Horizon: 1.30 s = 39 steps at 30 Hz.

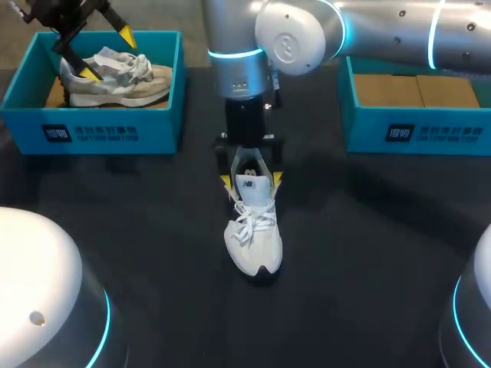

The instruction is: Take the shoe out of the shoebox, open the shoe tongue, remove and reinsert the insole, then place the shoe into the shoebox

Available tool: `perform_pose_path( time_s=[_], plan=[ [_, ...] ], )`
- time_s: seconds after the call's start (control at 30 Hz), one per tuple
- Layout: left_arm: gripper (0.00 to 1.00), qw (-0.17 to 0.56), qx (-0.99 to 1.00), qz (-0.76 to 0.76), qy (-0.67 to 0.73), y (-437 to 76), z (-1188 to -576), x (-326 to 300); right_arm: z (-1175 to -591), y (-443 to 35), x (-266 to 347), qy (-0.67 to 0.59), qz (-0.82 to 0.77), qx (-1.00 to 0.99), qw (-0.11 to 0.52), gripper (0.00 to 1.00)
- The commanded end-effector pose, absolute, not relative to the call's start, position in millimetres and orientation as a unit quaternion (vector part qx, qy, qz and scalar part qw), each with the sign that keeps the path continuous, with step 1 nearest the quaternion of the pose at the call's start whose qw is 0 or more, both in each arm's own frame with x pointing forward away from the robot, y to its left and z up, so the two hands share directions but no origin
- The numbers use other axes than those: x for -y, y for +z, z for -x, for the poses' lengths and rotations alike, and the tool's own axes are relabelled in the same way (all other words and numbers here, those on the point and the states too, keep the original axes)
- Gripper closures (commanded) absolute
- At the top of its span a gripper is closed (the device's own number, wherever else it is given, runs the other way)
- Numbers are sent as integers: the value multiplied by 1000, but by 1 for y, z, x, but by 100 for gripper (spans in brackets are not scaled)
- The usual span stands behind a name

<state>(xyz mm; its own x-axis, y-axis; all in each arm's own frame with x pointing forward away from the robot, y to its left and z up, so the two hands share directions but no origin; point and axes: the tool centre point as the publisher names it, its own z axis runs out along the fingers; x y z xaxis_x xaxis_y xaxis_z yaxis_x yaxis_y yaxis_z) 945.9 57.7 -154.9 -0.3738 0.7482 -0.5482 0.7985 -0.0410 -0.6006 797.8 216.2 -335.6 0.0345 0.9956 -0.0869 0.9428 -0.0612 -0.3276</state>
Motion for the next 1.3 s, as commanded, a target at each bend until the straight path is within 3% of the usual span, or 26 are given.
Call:
perform_pose_path(
  time_s=[0.03, 0.5, 0.97, 1.1, 1.17, 1.3],
  plan=[
    [0, 27, -692, -560, -454, -154, -945, -58, -788, -317, -208, 131, 718, 679, 83, 0],
    [0, 27, -692, -560, -454, -154, -945, -58, -762, -274, -203, 95, 720, 684, 71, 0],
    [0, 27, -692, -560, -454, -154, -945, -58, -721, -275, -209, 87, 721, 681, 94, 0],
    [0, 27, -692, -560, -454, -154, -945, -58, -713, -285, -213, 94, 719, 680, 105, 35],
    [0, 27, -692, -560, -454, -154, -945, -58, -709, -289, -215, 97, 719, 679, 111, 41],
    [0, 27, -692, -560, -454, -154, -945, -58, -704, -295, -219, 101, 718, 679, 117, 39]
  ],
)
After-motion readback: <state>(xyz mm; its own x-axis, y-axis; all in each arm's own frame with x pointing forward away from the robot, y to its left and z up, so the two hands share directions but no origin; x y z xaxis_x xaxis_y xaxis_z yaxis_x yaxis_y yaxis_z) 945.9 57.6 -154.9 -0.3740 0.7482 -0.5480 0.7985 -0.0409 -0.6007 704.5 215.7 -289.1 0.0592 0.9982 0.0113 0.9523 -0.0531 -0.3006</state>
